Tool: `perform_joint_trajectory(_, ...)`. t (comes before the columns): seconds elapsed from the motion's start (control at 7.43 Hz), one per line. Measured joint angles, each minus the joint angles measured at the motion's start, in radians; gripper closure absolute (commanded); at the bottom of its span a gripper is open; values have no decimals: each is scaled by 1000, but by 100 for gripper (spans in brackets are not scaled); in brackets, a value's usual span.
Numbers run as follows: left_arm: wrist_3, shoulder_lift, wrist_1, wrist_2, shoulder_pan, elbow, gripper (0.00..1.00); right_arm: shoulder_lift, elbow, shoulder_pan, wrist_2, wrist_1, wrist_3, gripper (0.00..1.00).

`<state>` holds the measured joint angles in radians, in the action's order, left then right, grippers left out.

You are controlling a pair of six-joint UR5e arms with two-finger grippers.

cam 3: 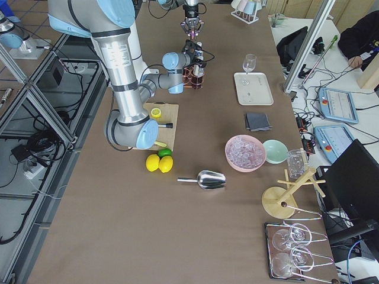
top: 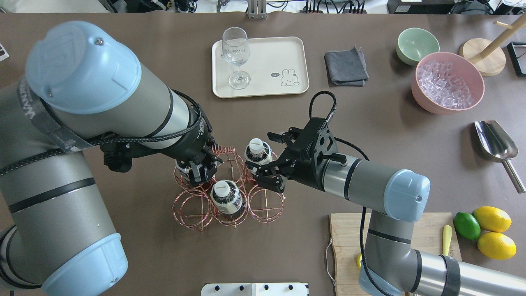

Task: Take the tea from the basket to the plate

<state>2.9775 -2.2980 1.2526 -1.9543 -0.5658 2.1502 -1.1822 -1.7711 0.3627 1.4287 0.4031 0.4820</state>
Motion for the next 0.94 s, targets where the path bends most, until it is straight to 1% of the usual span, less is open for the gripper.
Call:
perform_joint_trajectory(0.13,0,0,0,0,0,0,100,4,3,0,-5,1,0,28)
perform_joint_trajectory(0.4,0,-1,0,0,0,0,100,16,9,1,-14,9,0,30)
perform_joint_trajectory(0.54,0,-1,0,0,0,1,100,21,11,1,-15,13,0,43)
perform_joint_trajectory(0.81,0,-1,0,0,0,2,100,27,16,1,-16,17,0,89)
perform_joint_trajectory(0.94,0,-1,0,1,0,2,100,27,16,1,-16,17,0,100)
